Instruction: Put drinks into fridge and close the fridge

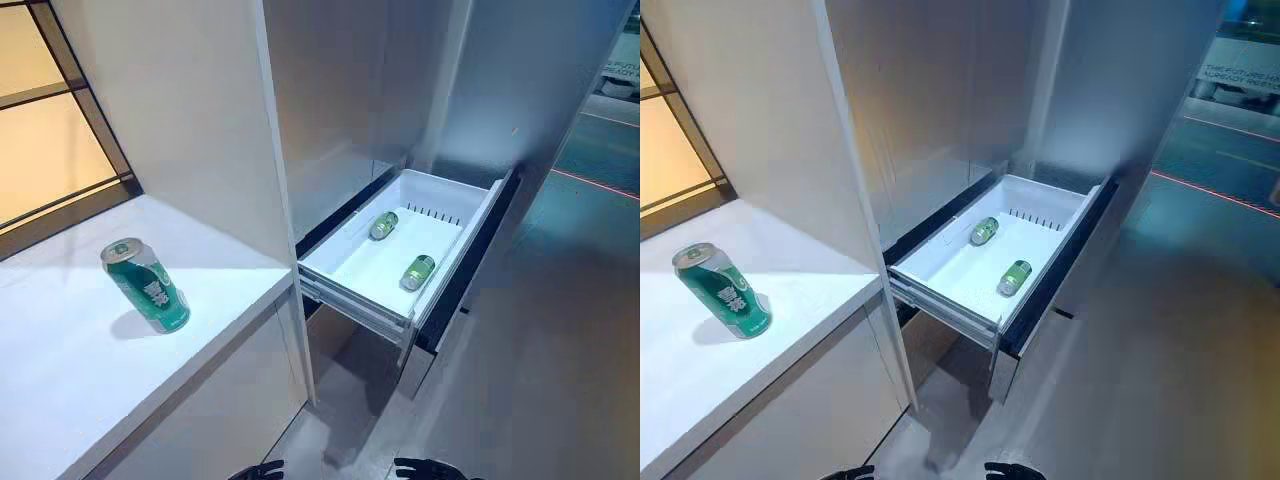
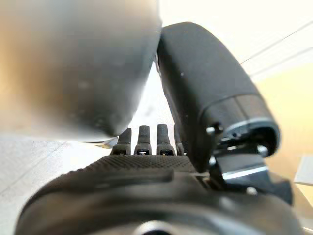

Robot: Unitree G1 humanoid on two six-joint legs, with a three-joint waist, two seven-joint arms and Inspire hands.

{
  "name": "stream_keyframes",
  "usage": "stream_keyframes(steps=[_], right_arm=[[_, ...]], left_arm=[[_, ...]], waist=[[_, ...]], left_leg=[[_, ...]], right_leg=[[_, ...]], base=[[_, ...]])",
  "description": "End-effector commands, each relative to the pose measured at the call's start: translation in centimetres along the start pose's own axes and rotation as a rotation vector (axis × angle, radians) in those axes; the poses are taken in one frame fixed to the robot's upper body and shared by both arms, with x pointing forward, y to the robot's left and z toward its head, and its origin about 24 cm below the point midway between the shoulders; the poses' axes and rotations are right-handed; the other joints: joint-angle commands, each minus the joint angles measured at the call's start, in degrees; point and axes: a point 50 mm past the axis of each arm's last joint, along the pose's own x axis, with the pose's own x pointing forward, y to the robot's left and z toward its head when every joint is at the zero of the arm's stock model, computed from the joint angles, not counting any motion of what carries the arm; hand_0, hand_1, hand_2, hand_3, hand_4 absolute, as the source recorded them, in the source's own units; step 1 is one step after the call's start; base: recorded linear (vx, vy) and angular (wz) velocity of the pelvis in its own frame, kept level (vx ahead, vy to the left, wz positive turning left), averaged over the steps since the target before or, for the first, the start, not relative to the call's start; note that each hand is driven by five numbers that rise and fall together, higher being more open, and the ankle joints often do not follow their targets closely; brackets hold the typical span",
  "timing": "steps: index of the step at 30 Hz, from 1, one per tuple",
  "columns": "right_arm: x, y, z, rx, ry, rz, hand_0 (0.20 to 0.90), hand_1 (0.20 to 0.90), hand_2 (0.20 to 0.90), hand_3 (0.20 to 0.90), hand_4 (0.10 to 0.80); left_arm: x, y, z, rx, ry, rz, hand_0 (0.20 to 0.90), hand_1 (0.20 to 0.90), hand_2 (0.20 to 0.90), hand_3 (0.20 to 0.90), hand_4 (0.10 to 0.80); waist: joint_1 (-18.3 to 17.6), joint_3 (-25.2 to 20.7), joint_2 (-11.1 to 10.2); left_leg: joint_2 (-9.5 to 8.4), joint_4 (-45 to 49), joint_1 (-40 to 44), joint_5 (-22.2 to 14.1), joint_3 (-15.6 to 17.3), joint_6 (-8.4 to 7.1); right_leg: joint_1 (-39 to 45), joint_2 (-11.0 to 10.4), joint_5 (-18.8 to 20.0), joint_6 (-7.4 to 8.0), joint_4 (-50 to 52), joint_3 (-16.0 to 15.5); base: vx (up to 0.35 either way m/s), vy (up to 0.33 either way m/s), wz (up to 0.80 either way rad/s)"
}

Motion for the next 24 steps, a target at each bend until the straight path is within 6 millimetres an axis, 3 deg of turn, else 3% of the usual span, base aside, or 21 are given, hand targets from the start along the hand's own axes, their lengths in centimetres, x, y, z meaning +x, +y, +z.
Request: stream_keyframes(steps=[1, 12, 16, 20, 23, 24], right_arm=[[0.2, -0.1, 1.2, -0.026, -0.011, 0.023, 0.9, 0.9, 0.9, 0.9, 0.8], [0.1, -0.4, 1.4, -0.032, -0.008, 0.023, 0.9, 0.9, 0.9, 0.9, 0.8], [-0.1, -1.0, 1.9, -0.048, -0.006, 0.019, 0.9, 0.9, 0.9, 0.9, 0.8], [-0.3, -1.6, 2.5, -0.067, -0.012, 0.01, 0.9, 0.9, 0.9, 0.9, 0.8], [-0.5, -1.9, 2.9, -0.083, -0.02, 0.003, 0.9, 0.9, 0.9, 0.9, 0.8], [-0.5, -1.9, 2.9, -0.084, -0.02, 0.002, 0.9, 0.9, 0.9, 0.9, 0.8]], left_arm=[[0.5, -0.2, 2.4, 0.056, -0.048, -0.025, 0.9, 0.9, 0.9, 0.9, 0.8], [0.4, -0.3, 3.7, -0.102, -0.16, -0.095, 0.9, 0.9, 0.9, 0.9, 0.8], [0.1, -1.9, 6.9, -0.158, -0.283, -0.342, 0.9, 0.9, 0.9, 0.9, 0.8], [-1.0, -4.0, 10.9, -0.064, -0.398, -0.574, 0.9, 0.9, 0.9, 0.9, 0.8], [-3.0, -5.4, 14.7, 0.055, -0.52, -0.716, 0.9, 0.9, 0.9, 0.9, 0.8], [-3.2, -5.5, 15.1, 0.068, -0.531, -0.729, 0.9, 0.9, 0.9, 0.9, 0.8]], waist=[[0.6, 1.8, -1.3], [0.5, 1.9, -1.3], [0.6, 2.3, -0.9], [0.7, 3.0, -0.2], [0.7, 3.5, 0.4], [0.7, 3.5, 0.5]], left_leg=[[-3.68, 2.1, 0.3, -3.0, 4.2, 2.12], [-3.6, 2.1, 0.4, -2.9, 4.3, 1.98], [-3.51, 2.0, 0.2, -2.8, 4.3, 1.83], [-3.42, 2.0, -0.2, -2.5, 4.3, 1.74], [-3.39, 2.0, -0.5, -2.2, 3.9, 1.75], [-3.39, 2.0, -0.5, -2.2, 3.9, 1.75]], right_leg=[[-0.3, -0.6, -2.0, 2.08, 3.9, 0.1], [-0.3, -0.6, -1.9, 2.05, 4.0, 0.2], [-0.5, -0.6, -1.9, 2.09, 4.0, 0.1], [-0.9, -0.7, -1.6, 2.15, 4.2, 0.1], [-1.4, -0.7, -1.6, 2.22, 4.5, 0.2], [-1.4, -0.7, -1.6, 2.22, 4.6, 0.2]], base=[[0.0, 0.0, 0.0], [0.0, 0.0, 0.0], [0.0, 0.0, 0.0], [-0.029, 0.022, 0.0], [-0.025, 0.023, 0.0], [-0.032, 0.019, 0.0]])
